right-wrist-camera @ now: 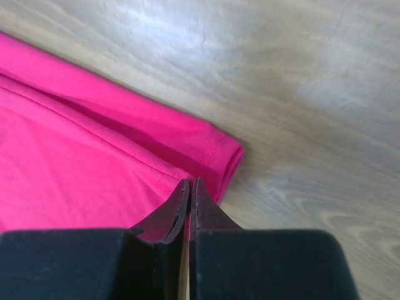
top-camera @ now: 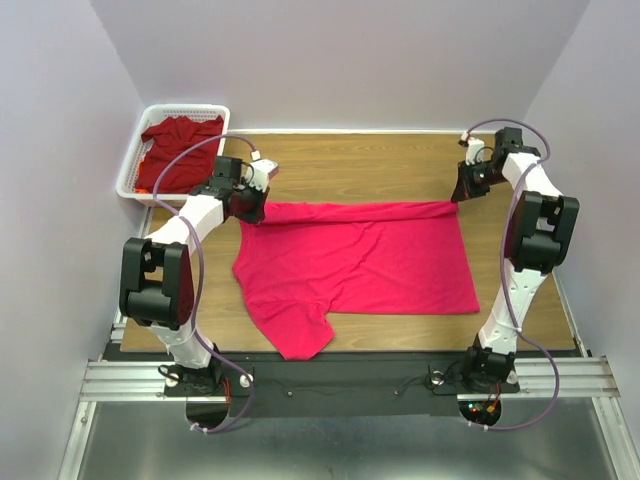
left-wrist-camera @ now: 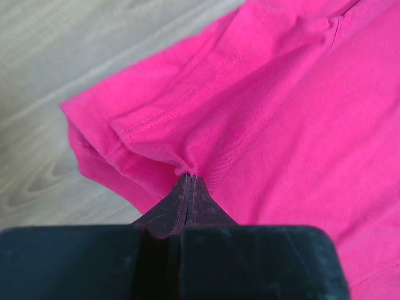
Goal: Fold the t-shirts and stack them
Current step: Fold the tshirt
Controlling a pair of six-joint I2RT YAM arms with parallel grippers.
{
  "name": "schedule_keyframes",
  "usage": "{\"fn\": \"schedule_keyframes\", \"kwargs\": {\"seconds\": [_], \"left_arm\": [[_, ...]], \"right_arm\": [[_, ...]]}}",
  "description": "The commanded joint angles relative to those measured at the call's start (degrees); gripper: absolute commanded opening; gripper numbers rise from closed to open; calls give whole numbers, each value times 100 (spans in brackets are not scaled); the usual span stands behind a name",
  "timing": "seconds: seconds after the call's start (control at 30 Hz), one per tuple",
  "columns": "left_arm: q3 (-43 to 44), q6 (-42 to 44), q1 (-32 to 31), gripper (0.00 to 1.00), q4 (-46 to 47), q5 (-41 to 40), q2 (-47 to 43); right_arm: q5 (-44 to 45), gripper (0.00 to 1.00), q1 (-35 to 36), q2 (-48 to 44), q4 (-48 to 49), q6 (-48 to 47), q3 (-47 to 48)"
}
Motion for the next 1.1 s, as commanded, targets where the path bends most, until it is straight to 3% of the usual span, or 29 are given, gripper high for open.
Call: {"fn": "schedule_keyframes", "kwargs": {"seconds": [0.0,0.73,1.07], "left_arm": [[-244,48,-50,0,66,-210,-309],[-148,-4,-76,0,-84,-228,-511],[-472,469,-147,0,-163,-306,-344]], "right_arm": [[131,1,-43,-320,44,-348,-215],[386,1,-69,-935,-132,-674,-532],[386,1,-87,-795,-149,-876,-1086]]}}
